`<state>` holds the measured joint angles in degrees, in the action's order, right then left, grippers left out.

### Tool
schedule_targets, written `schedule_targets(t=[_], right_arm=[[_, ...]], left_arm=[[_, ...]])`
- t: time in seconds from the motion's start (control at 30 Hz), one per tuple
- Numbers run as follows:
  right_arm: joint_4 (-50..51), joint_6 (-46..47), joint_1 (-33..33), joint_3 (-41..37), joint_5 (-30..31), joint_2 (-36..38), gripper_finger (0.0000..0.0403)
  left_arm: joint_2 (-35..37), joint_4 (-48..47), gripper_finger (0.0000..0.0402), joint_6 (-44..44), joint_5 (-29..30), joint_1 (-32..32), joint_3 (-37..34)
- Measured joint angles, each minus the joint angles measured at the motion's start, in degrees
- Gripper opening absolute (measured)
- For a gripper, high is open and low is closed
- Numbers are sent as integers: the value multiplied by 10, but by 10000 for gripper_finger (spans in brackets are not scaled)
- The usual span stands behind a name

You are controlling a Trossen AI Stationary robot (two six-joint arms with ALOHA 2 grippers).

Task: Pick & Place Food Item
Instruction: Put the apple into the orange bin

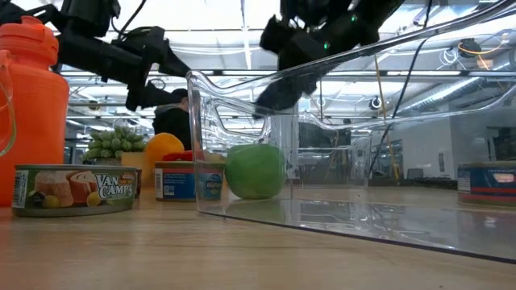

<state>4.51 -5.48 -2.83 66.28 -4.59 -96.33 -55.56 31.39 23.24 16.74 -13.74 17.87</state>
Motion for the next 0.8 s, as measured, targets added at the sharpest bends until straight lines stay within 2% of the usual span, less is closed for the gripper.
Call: schedule_targets(t=[0.23, 0.4, 0.8], right_arm=[[-2, -27, 7, -1, -2, -45, 323], [-17, -28, 7, 0, -5, -66, 290], [-11, -28, 7, 0, -5, -63, 198]], left_arm=[[0, -4, 395, 10, -3, 4, -1], [0, -4, 395, 2, -4, 3, -1], [0, -17, 395, -3, -2, 3, -1]])
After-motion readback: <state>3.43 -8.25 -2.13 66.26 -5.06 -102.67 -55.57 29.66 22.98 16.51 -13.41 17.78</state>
